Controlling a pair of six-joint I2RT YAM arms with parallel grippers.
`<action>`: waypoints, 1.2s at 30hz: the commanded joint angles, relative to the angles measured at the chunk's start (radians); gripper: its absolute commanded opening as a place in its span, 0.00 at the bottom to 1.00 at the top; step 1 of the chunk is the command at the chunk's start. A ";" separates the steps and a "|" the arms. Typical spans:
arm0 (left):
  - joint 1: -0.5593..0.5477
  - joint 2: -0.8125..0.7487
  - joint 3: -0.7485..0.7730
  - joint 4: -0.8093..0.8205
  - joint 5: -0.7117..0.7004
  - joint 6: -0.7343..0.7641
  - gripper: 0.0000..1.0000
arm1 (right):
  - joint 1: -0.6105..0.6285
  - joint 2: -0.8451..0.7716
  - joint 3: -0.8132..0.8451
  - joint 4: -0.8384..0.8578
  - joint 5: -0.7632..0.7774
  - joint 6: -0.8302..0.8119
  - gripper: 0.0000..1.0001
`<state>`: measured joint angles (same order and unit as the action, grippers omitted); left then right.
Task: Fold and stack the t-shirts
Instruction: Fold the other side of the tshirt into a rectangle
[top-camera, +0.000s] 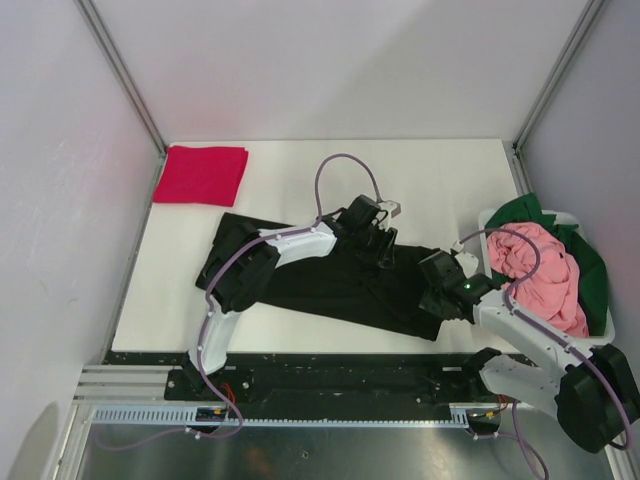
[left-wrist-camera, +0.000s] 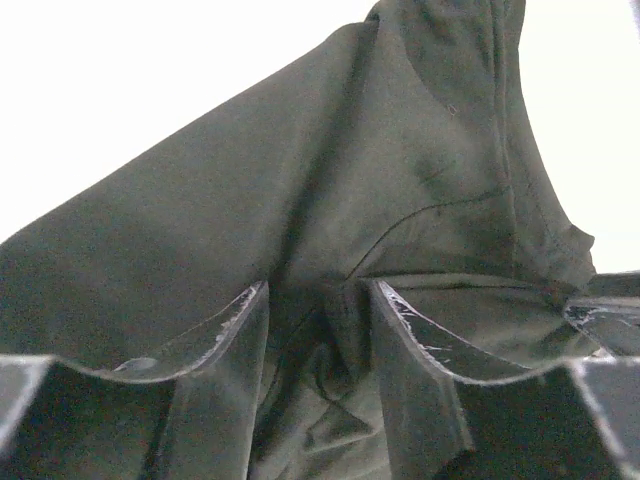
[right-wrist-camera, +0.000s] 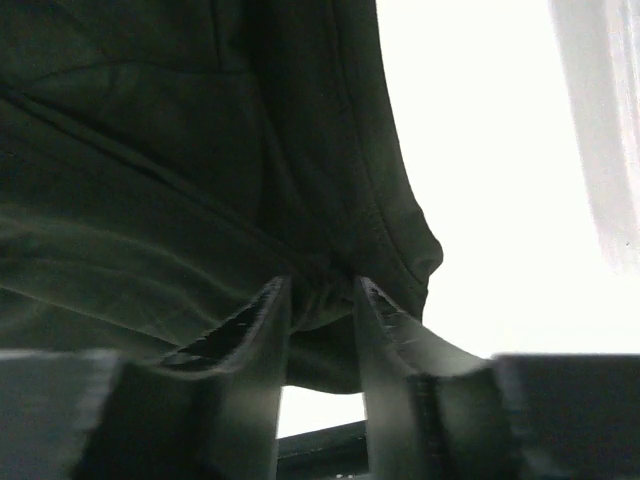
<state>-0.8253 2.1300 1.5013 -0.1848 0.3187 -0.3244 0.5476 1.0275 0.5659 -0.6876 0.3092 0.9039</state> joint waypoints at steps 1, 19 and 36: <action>0.029 -0.061 0.036 0.035 -0.002 0.024 0.55 | 0.000 -0.057 0.038 -0.038 0.035 0.009 0.44; 0.110 -0.034 0.081 0.034 -0.045 -0.005 0.54 | -0.313 0.262 0.198 0.334 -0.090 -0.179 0.36; 0.229 -0.065 -0.052 0.024 -0.239 -0.148 0.53 | -0.339 0.436 0.197 0.461 -0.103 -0.183 0.34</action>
<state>-0.6548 2.1281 1.5021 -0.1589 0.1738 -0.4011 0.2123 1.4574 0.7429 -0.2829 0.1955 0.7307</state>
